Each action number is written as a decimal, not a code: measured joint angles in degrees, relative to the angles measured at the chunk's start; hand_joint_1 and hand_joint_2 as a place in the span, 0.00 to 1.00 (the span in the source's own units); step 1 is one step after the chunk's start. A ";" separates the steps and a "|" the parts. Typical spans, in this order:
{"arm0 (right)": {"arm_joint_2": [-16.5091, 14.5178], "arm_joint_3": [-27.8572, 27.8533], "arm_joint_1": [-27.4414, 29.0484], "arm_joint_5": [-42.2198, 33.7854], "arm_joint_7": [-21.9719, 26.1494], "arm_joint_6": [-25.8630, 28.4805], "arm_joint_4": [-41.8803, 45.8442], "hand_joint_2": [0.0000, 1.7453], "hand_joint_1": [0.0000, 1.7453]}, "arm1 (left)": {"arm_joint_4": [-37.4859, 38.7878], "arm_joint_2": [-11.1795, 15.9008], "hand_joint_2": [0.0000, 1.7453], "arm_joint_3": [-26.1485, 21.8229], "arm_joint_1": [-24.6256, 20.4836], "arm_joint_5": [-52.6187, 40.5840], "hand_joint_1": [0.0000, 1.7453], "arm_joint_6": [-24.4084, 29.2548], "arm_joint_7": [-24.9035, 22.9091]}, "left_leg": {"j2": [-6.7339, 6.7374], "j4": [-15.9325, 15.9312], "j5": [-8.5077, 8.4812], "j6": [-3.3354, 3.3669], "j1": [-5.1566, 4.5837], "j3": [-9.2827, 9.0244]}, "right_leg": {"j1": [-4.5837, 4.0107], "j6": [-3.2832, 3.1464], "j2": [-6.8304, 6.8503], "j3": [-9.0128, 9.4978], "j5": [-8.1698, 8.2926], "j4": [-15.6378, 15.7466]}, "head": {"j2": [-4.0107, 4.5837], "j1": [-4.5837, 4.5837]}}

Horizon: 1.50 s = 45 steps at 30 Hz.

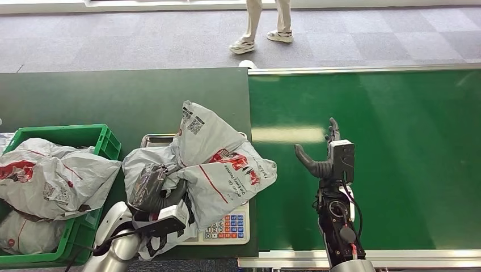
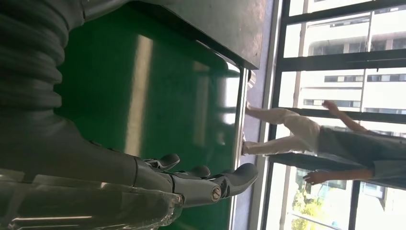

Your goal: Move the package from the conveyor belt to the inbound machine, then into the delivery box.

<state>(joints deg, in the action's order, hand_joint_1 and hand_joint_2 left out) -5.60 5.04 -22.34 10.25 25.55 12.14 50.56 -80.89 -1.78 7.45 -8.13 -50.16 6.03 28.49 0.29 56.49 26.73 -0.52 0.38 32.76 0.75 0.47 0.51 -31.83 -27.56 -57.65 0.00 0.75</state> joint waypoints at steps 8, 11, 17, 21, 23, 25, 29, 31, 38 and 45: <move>-0.02 -0.05 -0.05 0.00 0.26 -0.07 0.00 1.00 0.00 | -0.69 -0.54 0.50 -0.05 0.09 2.88 1.00 3.36 3.34 | 0.00 0.00 0.00 0.00 0.00 0.02 | 0.00 0.00 0.00 0.00 0.00 0.00 | 0.00 0.00; -0.10 -0.06 -0.26 -0.01 0.67 -0.20 -0.02 1.00 0.00 | -2.85 -1.36 1.00 -0.28 0.13 6.88 1.00 8.03 6.90 | -0.01 0.00 0.00 0.00 0.00 0.04 | 0.00 0.00 0.00 -0.01 0.00 0.00 | 0.00 -0.01; -0.23 -0.08 -0.67 -0.70 1.93 -0.73 -0.45 1.00 0.00 | -9.67 -1.97 1.00 0.00 0.77 7.96 1.00 29.25 11.26 | -0.02 0.00 0.00 0.00 0.00 0.05 | -0.01 0.00 0.00 -0.03 0.00 0.00 | 0.00 0.01; -0.14 -0.07 0.24 -1.55 2.85 -0.74 -0.55 1.00 0.00 | -17.36 -3.13 1.00 -0.71 2.67 2.44 1.00 33.04 11.27 | -0.01 0.00 0.01 0.00 0.01 0.07 | -0.01 0.00 0.00 -0.05 -0.02 0.00 | 0.00 -0.01; -0.05 -0.06 1.10 -1.92 3.14 -0.70 -0.55 1.00 0.00 | -22.53 -4.47 1.00 -2.16 3.20 -1.68 1.00 33.08 11.27 | -0.01 0.00 0.01 0.00 0.01 0.11 | -0.01 0.01 0.00 -0.08 -0.02 0.00 | 0.00 -0.01; 0.05 -0.05 1.93 -2.19 3.22 -0.57 -0.55 1.00 0.00 | -27.69 -5.76 1.00 -3.90 3.33 -4.40 1.00 33.09 11.27 | 0.00 0.00 0.02 0.00 0.00 0.14 | 0.00 0.01 0.00 -0.10 -0.02 0.00 | 0.00 -0.01; 0.15 0.03 2.73 -2.44 3.07 -0.16 -0.53 1.00 0.00 | -34.11 -7.52 1.00 -6.52 3.36 -4.29 1.00 33.07 11.27 | -0.01 0.00 0.02 0.00 0.00 0.13 | 0.00 0.00 0.00 -0.10 -0.01 0.00 | 0.00 0.01; 0.15 0.16 2.81 -2.52 2.83 -0.10 -0.51 1.00 0.00 | -35.95 -8.22 1.00 -7.85 3.36 -3.34 1.00 33.07 11.27 | 0.00 0.00 0.01 0.00 0.01 0.13 | -0.01 0.00 0.00 -0.10 -0.01 0.00 | 0.00 0.01; 0.21 0.72 3.86 -2.91 2.10 1.00 0.15 1.00 0.00 | -39.50 -10.15 1.00 -14.73 3.02 -7.00 1.00 33.07 11.27 | 0.00 0.00 0.01 0.00 0.01 0.12 | -0.02 0.00 0.00 -0.10 -0.01 0.00 | 0.00 0.00; 0.33 0.65 5.15 -1.38 1.08 0.26 1.85 1.00 0.00 | -39.62 -11.63 1.00 -20.83 2.11 -11.29 1.00 33.07 11.27 | 0.00 0.00 0.01 0.00 0.01 0.13 | -0.01 0.00 0.00 -0.12 -0.01 0.00 | 0.00 -0.01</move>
<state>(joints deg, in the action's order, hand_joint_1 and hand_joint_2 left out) -5.26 5.68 -17.19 8.87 26.64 12.40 52.41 -120.51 -13.41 -13.37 -6.02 -61.45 39.10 39.76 0.29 56.49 26.74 -0.52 0.39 32.88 0.74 0.47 0.51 -31.95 -27.57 -57.64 0.00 0.74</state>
